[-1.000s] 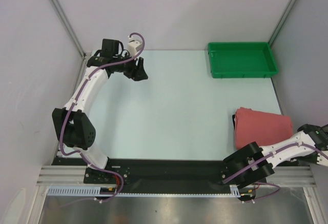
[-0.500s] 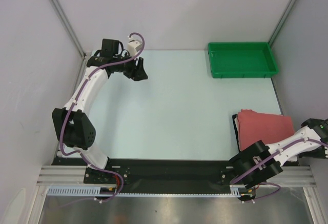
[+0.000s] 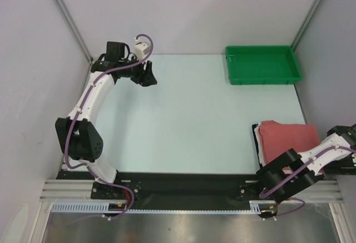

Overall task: Fold and stack the t-shirts
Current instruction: Neatly place the folded tshirt to the corner

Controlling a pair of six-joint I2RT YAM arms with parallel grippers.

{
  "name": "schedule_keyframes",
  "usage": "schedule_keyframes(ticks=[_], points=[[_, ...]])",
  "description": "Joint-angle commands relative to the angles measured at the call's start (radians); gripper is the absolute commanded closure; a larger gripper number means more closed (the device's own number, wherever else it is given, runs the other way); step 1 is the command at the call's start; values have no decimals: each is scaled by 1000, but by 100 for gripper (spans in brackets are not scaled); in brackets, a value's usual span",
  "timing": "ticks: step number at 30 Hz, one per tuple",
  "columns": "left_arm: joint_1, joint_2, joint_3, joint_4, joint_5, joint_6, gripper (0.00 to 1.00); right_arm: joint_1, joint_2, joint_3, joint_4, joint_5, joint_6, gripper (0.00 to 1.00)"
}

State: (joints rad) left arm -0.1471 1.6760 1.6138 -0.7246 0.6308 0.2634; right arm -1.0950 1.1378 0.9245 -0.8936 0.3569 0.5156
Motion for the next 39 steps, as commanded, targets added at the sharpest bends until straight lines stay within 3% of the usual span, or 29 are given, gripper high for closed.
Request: schedule_keyframes(ticks=[1, 7, 10, 12, 17, 19, 22, 26, 33, 39], points=[[6, -7, 52, 10, 7, 13, 39, 3, -7, -1, -37, 54, 58, 31], [4, -10, 47, 13, 20, 7, 39, 70, -136, 77, -38, 137, 95, 28], [4, -12, 51, 10, 18, 11, 39, 115, -164, 97, -21, 154, 103, 35], [6, -13, 51, 5, 14, 16, 38, 121, -161, 96, -7, 110, 98, 43], [7, -18, 47, -2, -3, 30, 38, 148, -167, 80, 1, -14, 143, 47], [6, -19, 46, -21, -20, 46, 38, 182, -194, 68, 39, -110, 130, 45], [9, -22, 43, -55, -49, 63, 37, 283, -219, 65, 96, -272, 106, 34], [21, -67, -14, -59, -86, 77, 28, 493, -250, 46, 238, -386, 74, 0], [76, -255, -210, -38, -141, 88, 23, 1007, -174, 135, 258, -237, -191, 0], [119, -468, -480, 28, -284, 103, 23, 1162, -136, 128, 280, -272, -298, 0]])
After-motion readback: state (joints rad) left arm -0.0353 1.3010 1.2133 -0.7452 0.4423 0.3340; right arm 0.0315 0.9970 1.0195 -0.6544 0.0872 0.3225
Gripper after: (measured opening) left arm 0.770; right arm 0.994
